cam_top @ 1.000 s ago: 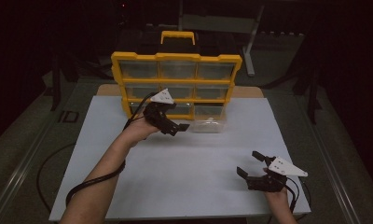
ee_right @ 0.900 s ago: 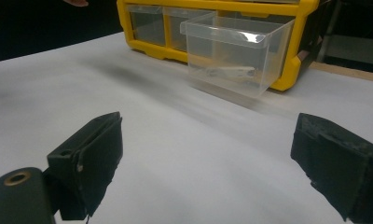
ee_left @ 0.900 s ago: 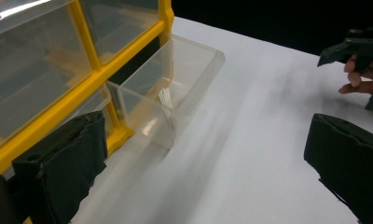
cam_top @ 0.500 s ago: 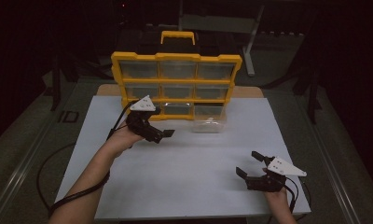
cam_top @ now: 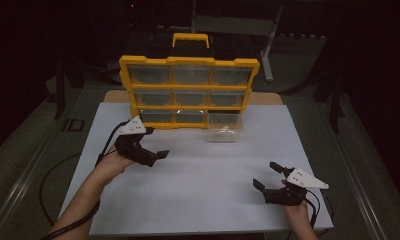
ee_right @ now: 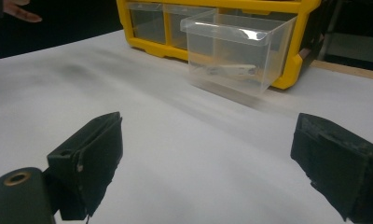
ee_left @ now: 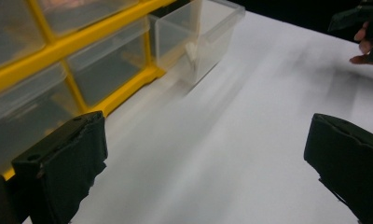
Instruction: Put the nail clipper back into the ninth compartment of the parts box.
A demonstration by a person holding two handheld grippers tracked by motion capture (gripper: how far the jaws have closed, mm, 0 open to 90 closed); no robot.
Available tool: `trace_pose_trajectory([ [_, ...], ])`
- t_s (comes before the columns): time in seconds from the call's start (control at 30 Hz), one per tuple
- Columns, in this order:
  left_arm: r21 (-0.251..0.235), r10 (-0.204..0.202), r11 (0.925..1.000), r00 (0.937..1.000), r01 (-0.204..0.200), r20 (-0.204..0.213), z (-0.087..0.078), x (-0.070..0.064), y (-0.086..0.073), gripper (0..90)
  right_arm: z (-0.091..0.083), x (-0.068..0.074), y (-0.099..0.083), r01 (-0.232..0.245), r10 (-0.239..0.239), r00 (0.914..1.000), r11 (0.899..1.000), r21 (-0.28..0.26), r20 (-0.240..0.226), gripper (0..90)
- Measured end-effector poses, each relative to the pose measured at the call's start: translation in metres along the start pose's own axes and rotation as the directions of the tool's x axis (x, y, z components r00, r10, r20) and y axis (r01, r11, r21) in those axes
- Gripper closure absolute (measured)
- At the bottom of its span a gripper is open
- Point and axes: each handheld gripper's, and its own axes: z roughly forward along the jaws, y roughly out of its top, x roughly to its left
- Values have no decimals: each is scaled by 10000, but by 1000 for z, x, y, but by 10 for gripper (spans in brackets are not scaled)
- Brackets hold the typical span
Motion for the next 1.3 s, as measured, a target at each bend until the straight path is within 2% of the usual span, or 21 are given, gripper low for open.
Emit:
trace_pose_trajectory([
  [0.23, -103, -279, 9996, 9988, 275, -395, -21, 1, -22, 2, 1, 0, 0, 50, -50, 10000, 10000, 32, -2, 92],
  [0.53, -172, -436, 9990, 9964, 425, -727, -37, -5, -43, 3, 2, 1, 1, 60, -60, 10000, 10000, 50, -18, 92],
  [0.73, -378, -793, 9964, 9915, 758, -1028, -47, -8, -61, 2, 2, 2, 1, 54, -54, 10000, 10000, 45, -35, 91],
  [0.87, -336, -825, 9963, 9885, 788, -1266, -50, -12, -72, 2, 3, 2, 1, 56, -55, 10000, 10000, 65, -58, 91],
  [0.97, -383, -995, 9947, 9850, 950, -1411, -52, -15, -80, 2, 3, 3, 1, 60, -59, 10000, 10000, 68, -59, 92],
  [1.1, -566, -1357, 9900, 9812, 1290, -1374, -53, -19, -92, 2, 3, 3, 1, 21, -20, 10000, 10000, 82, -71, 92],
  [1.3, -623, -1575, 9868, 9755, 1496, -1535, -51, -25, -109, 3, 3, 3, 1, -7, 8, 9999, 10000, 73, -101, 91],
])
